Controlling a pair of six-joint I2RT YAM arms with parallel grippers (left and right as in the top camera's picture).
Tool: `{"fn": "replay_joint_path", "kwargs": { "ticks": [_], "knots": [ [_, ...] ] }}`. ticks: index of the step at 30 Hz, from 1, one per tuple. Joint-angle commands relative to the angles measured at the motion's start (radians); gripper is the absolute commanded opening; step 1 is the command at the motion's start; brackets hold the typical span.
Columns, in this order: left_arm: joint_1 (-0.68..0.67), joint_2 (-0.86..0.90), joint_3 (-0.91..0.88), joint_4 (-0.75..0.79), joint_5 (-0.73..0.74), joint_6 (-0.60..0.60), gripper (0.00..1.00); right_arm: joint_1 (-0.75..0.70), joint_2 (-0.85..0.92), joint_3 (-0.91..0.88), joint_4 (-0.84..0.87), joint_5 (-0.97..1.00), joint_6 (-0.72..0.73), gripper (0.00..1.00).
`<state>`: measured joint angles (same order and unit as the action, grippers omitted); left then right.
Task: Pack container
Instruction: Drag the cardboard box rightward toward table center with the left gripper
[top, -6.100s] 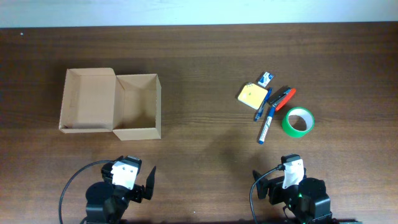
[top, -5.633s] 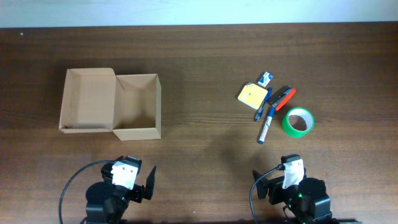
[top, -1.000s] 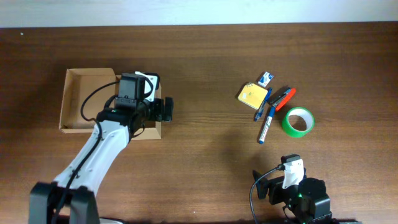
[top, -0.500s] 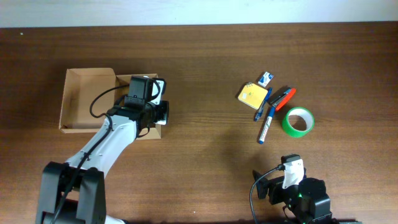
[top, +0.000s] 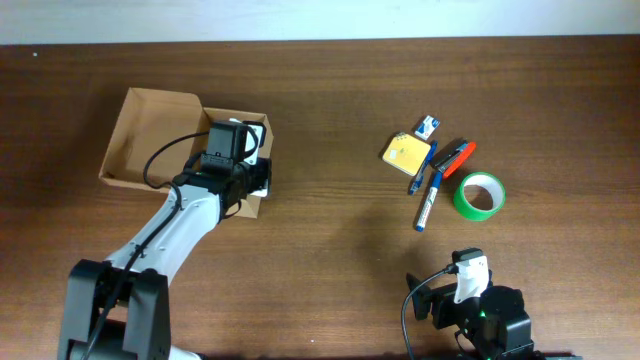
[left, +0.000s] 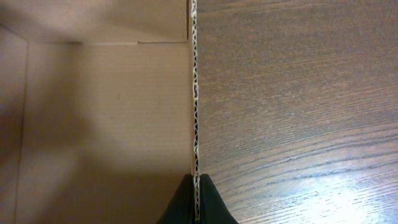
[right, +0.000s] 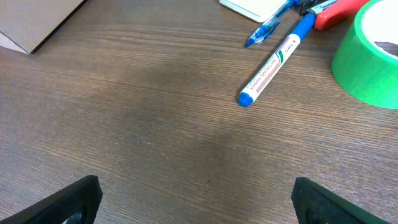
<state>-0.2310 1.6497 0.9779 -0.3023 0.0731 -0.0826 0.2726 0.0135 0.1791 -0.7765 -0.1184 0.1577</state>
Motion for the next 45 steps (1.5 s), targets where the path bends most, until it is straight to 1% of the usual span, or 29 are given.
{"fn": "replay_joint_path", "kwargs": {
  "ticks": [1, 5, 10, 16, 17, 23, 25, 27, 31, 35, 39, 43, 45],
  "knots": [
    [-0.002, 0.014, 0.020, 0.006, -0.001, 0.002, 0.02, -0.005, -0.010, -0.010, 0.002, -0.005, 0.008, 0.99],
    [-0.023, -0.003, 0.037, 0.002, 0.016, 0.014, 0.02, -0.005, -0.010, -0.010, 0.002, -0.005, 0.008, 0.99],
    [-0.106, -0.037, 0.073, -0.015, 0.016, 0.146, 0.02, -0.005, -0.010, -0.010, 0.002, -0.005, 0.008, 0.99],
    [-0.238, -0.042, 0.106, -0.058, 0.016, 0.365, 0.02, -0.005, -0.010, -0.010, 0.002, -0.005, 0.008, 0.99],
    [-0.260, -0.042, 0.106, -0.058, 0.016, 0.418, 0.02, -0.005, -0.010, -0.010, 0.002, -0.005, 0.008, 0.99],
    [-0.343, -0.042, 0.106, -0.079, 0.016, 0.667, 0.02, -0.005, -0.010, -0.010, 0.002, -0.005, 0.008, 0.99],
    [-0.365, -0.042, 0.106, -0.097, 0.017, 0.729, 0.02, -0.005, -0.010, -0.010, 0.002, -0.005, 0.008, 0.99],
    [-0.383, -0.042, 0.106, -0.104, 0.025, 0.758, 0.02, -0.005, -0.010, -0.010, 0.002, -0.005, 0.008, 0.99],
    [-0.391, -0.042, 0.106, -0.145, 0.098, 0.827, 0.02, -0.005, -0.010, -0.010, 0.002, -0.005, 0.008, 0.99],
    [-0.390, -0.042, 0.106, -0.195, 0.112, 0.829, 0.01, -0.005, -0.010, -0.010, 0.002, -0.005, 0.008, 0.99],
    [-0.390, -0.042, 0.106, -0.199, 0.182, 0.841, 0.01, -0.005, -0.010, -0.010, 0.002, -0.005, 0.008, 0.99],
    [-0.388, -0.042, 0.106, -0.204, 0.194, 0.843, 0.01, -0.005, -0.010, -0.010, 0.002, -0.005, 0.008, 0.99],
    [-0.388, -0.042, 0.106, -0.215, 0.202, 0.877, 0.02, -0.005, -0.010, -0.010, 0.002, -0.005, 0.008, 0.99]
  ]
}}
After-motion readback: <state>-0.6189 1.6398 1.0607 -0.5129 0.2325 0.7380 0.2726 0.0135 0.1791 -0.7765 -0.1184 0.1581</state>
